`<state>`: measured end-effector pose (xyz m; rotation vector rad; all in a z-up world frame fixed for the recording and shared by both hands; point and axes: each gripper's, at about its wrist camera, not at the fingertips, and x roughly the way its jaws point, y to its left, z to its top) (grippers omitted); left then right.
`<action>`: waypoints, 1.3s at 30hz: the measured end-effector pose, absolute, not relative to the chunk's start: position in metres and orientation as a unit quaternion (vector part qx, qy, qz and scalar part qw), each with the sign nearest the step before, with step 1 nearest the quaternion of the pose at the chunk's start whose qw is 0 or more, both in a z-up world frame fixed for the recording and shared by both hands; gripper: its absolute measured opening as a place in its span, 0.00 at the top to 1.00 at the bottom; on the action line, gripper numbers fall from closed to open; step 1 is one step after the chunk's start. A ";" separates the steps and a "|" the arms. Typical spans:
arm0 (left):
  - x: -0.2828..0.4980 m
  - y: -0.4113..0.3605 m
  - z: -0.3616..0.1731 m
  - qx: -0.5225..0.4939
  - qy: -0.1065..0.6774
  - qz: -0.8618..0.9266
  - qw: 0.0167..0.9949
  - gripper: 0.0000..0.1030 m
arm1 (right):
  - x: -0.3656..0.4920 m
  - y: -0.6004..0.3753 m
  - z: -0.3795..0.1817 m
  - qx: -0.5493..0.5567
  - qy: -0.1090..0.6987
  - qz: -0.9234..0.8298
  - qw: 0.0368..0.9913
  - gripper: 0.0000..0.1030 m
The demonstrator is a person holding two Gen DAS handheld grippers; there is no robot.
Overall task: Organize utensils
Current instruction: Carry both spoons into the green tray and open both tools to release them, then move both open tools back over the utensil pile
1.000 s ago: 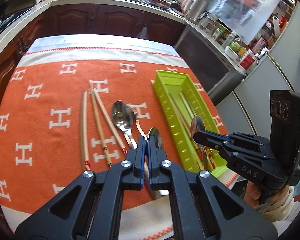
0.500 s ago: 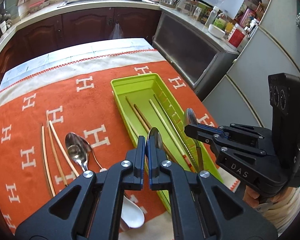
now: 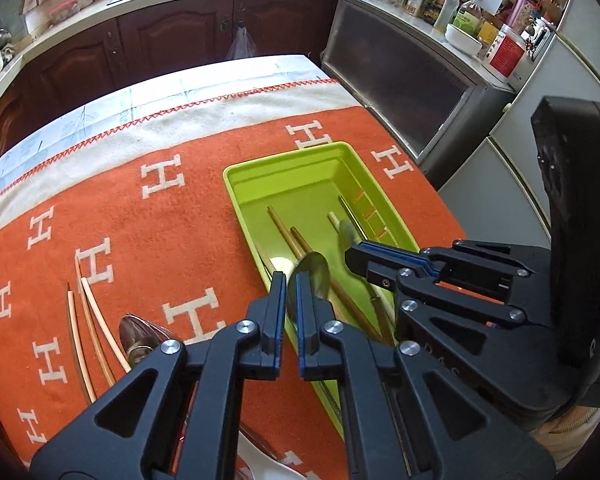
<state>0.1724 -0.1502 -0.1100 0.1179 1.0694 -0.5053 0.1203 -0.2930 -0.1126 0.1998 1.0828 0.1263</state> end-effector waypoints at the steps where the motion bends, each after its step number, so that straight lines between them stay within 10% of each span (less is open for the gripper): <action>1: 0.172 -0.150 -0.109 0.057 0.502 -0.237 0.830 0.98 | 0.121 -0.291 -0.113 0.093 0.514 0.060 0.851 0.96; 7: 0.162 -0.135 -0.093 0.051 0.483 -0.221 0.846 0.65 | 0.113 -0.289 -0.108 0.095 0.508 0.052 0.855 0.85; 39: 0.042 0.011 -0.084 -0.014 0.509 -0.124 0.852 0.58 | 0.002 -0.236 -0.083 0.100 0.518 0.086 0.845 0.74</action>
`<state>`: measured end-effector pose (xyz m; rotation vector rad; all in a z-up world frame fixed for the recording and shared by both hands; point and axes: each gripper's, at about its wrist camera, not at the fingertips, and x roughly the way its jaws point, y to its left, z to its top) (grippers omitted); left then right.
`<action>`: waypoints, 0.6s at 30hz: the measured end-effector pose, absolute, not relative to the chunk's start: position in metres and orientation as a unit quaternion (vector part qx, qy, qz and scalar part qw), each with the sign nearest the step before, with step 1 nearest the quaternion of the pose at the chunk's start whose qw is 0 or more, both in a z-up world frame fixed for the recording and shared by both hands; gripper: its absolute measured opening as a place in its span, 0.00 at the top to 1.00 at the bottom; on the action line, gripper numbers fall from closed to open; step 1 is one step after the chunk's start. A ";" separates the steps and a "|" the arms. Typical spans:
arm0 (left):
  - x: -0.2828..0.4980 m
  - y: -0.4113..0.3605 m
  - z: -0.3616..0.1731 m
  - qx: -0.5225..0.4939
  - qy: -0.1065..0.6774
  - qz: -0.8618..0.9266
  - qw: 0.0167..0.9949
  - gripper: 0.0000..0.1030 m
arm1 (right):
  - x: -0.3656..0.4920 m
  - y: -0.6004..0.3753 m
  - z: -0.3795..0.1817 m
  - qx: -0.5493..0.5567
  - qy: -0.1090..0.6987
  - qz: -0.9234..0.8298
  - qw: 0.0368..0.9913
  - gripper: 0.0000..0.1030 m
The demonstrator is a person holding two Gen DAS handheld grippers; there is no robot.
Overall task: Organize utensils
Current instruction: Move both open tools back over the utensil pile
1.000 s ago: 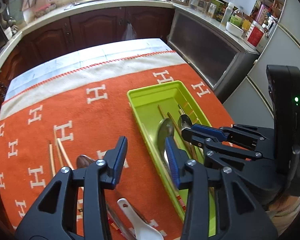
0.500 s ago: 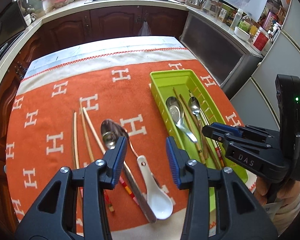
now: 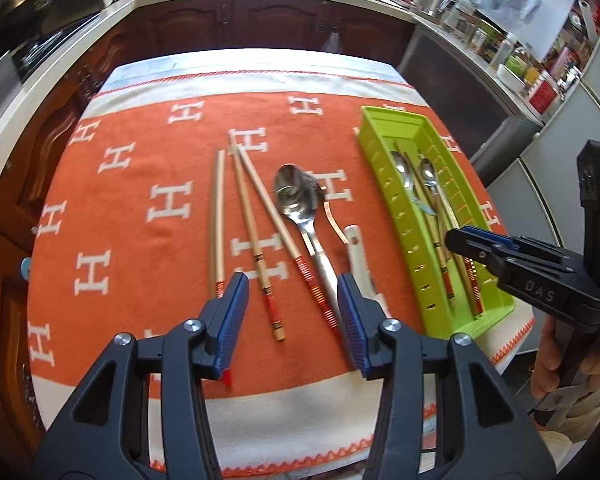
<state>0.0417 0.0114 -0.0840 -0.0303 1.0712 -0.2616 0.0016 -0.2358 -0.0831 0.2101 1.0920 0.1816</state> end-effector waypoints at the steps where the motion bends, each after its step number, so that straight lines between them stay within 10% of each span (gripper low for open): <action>1: 0.039 0.020 -0.086 -0.019 0.511 -0.116 0.851 0.58 | 0.001 -0.230 -0.081 0.098 0.518 0.091 0.845 0.74; 18: 0.042 0.068 -0.110 -0.053 0.527 -0.077 0.845 0.58 | 0.008 -0.163 -0.086 0.052 0.530 0.141 0.834 0.73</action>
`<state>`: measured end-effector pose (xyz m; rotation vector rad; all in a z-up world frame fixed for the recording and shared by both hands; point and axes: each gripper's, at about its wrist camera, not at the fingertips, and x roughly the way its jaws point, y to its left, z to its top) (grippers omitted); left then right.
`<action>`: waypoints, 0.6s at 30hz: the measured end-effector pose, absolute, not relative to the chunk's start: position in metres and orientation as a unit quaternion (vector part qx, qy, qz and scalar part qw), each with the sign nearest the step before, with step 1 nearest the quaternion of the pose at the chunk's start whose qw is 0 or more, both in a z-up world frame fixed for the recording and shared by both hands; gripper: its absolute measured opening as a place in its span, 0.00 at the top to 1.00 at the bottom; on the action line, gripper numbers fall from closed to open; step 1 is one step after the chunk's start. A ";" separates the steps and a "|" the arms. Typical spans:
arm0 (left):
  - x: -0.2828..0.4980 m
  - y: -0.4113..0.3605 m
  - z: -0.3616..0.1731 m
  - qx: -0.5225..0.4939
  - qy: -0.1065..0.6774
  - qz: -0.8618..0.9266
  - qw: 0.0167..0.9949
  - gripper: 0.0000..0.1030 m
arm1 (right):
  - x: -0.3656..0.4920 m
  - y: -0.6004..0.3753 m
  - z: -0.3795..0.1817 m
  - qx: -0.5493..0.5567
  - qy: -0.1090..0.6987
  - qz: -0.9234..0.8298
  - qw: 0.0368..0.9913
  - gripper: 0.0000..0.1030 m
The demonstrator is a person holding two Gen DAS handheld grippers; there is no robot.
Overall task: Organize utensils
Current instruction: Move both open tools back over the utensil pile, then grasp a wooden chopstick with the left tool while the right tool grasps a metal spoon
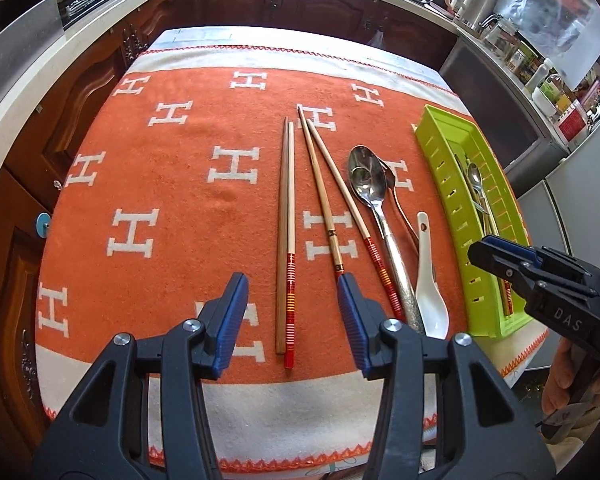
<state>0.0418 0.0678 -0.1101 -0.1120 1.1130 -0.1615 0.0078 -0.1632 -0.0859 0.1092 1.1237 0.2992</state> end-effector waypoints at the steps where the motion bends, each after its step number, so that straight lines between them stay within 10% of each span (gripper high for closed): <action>1: 0.043 0.068 -0.111 -0.052 0.527 -0.076 0.845 0.58 | 0.011 -0.161 -0.088 0.051 0.532 0.145 0.833 0.73; 18: 0.060 0.095 -0.135 -0.076 0.533 -0.076 0.839 0.58 | 0.070 -0.109 -0.135 0.049 0.573 0.160 0.802 0.76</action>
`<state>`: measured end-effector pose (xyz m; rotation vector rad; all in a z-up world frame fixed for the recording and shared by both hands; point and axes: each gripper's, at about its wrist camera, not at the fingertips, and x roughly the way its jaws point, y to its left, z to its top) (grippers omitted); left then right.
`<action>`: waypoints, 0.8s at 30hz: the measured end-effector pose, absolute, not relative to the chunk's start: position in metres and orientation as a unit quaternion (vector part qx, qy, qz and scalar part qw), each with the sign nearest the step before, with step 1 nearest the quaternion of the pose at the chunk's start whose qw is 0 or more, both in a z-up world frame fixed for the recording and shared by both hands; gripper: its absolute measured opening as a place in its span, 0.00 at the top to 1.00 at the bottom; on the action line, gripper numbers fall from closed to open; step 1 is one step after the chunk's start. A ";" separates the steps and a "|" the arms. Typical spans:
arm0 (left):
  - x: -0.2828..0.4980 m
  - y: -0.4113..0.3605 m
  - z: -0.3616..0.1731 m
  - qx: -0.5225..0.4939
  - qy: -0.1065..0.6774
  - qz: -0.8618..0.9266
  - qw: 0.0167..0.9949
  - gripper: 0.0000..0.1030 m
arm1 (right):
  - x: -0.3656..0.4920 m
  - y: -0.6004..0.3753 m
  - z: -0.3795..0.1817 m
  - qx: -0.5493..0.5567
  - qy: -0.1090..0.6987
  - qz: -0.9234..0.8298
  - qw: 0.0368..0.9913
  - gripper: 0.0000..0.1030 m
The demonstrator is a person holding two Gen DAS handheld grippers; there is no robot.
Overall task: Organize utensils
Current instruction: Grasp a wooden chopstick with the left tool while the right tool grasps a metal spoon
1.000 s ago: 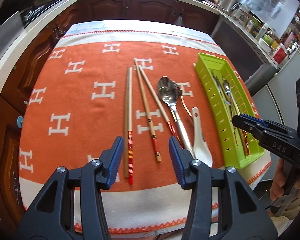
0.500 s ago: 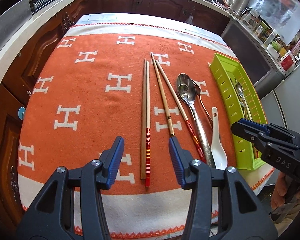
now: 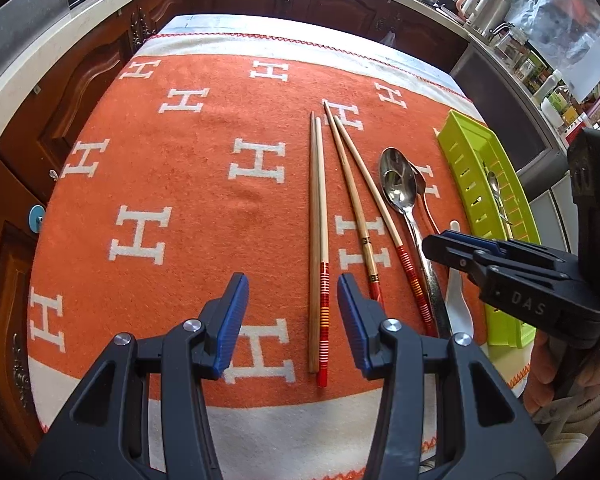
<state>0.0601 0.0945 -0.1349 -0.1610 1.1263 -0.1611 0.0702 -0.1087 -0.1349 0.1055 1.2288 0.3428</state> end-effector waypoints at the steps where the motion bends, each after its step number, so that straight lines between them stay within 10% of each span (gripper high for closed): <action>1: 0.061 0.096 -0.137 -0.079 0.534 -0.077 0.839 0.58 | 0.074 -0.107 -0.138 0.048 0.576 0.158 0.801 0.78; 24: 0.079 0.109 -0.155 -0.097 0.541 -0.088 0.831 0.58 | 0.137 -0.132 -0.176 0.207 0.586 0.112 0.776 0.79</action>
